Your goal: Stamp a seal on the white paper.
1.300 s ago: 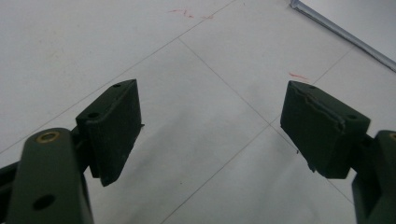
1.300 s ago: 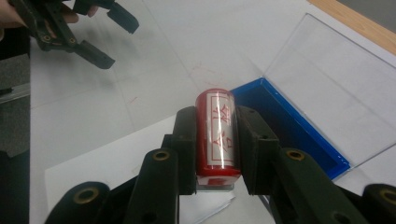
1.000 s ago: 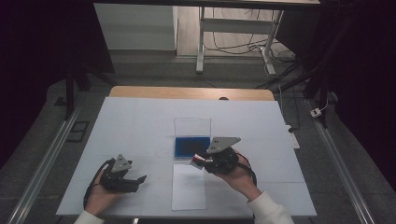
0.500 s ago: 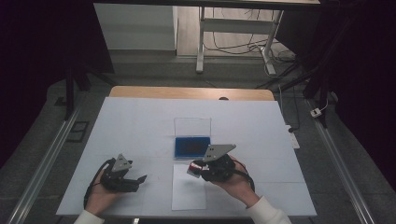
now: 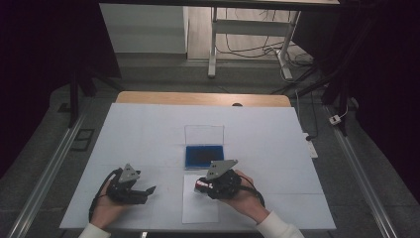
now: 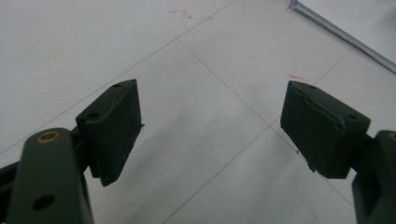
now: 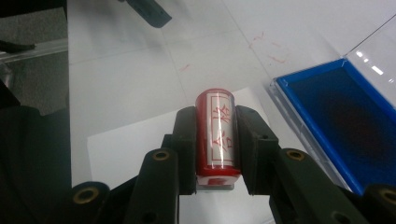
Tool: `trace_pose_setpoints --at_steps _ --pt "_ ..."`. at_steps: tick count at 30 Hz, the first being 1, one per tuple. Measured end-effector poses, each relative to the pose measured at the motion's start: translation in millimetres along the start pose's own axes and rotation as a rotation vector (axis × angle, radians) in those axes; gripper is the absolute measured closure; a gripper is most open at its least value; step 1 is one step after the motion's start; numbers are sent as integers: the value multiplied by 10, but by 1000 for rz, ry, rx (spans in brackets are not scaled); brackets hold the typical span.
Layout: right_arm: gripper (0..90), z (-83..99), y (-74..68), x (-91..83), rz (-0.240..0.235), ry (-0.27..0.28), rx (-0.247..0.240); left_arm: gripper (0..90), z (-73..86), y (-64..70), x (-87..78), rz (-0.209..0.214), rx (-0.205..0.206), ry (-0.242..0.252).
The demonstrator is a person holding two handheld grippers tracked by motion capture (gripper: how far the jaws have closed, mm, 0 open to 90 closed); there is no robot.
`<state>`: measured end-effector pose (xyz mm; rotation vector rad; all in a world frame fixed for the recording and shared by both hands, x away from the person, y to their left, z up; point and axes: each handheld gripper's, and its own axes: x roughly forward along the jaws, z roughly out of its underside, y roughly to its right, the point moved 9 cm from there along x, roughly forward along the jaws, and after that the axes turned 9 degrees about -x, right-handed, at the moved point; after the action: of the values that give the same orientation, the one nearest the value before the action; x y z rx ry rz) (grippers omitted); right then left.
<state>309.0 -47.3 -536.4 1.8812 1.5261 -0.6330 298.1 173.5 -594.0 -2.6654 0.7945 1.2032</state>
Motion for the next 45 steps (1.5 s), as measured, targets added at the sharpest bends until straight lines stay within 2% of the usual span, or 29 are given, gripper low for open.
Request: trace_pose_setpoints --at_steps 15,19,32,37,45 --pt "696 89 -46 139 -18 -58 -20 208 9 -2 9 -1 8 -8" --pt "696 92 -39 157 -14 -48 -14 208 10 -2 11 1 7 -9" --pt "696 148 -39 213 -10 -68 -10 207 17 -2 13 0 12 -16" --pt "696 167 -37 229 -9 -79 -22 208 18 -3 12 0 12 -16" --pt "696 171 -36 232 -11 -79 -8 207 21 -6 15 1 12 -19"
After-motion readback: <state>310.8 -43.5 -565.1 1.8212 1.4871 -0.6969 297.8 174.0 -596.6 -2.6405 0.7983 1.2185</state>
